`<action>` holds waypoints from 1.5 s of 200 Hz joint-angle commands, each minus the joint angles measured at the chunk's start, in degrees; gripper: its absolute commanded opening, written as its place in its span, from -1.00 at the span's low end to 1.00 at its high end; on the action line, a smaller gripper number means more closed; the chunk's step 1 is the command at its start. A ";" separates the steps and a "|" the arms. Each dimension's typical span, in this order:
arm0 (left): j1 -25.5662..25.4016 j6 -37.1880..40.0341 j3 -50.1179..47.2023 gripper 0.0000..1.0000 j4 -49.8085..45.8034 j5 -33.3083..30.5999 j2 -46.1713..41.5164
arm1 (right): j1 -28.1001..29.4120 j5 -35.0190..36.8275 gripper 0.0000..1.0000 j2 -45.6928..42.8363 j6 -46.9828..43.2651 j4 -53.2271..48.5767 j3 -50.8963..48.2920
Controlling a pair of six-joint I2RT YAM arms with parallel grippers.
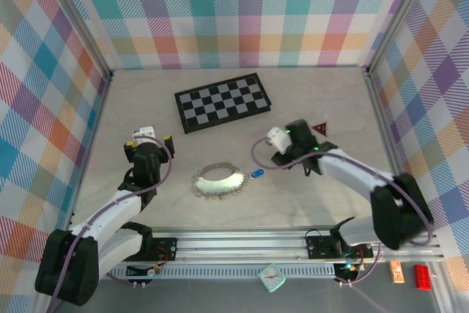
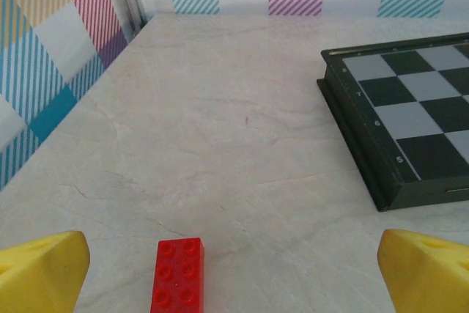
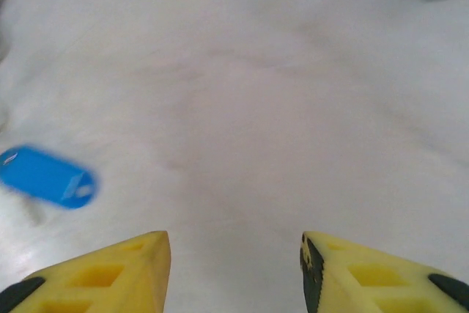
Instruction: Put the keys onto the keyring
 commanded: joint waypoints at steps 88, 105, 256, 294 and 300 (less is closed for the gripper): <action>5.47 2.46 -2.38 1.00 29.46 13.18 19.28 | -21.38 -0.18 0.12 9.07 20.63 65.45 -23.98; 5.91 2.80 -3.39 1.00 34.68 13.83 22.33 | -21.82 -1.29 0.12 13.25 20.43 69.84 -23.85; 6.60 0.42 3.95 1.00 30.12 9.81 33.29 | -25.86 -4.81 0.14 13.06 24.51 56.04 -17.16; 8.37 -0.26 5.00 1.00 27.91 13.58 33.38 | -25.86 -4.89 0.17 13.11 24.51 55.95 -17.15; 8.37 -0.29 4.97 1.00 28.13 13.55 33.43 | -25.93 -4.89 0.19 13.07 24.50 55.95 -17.17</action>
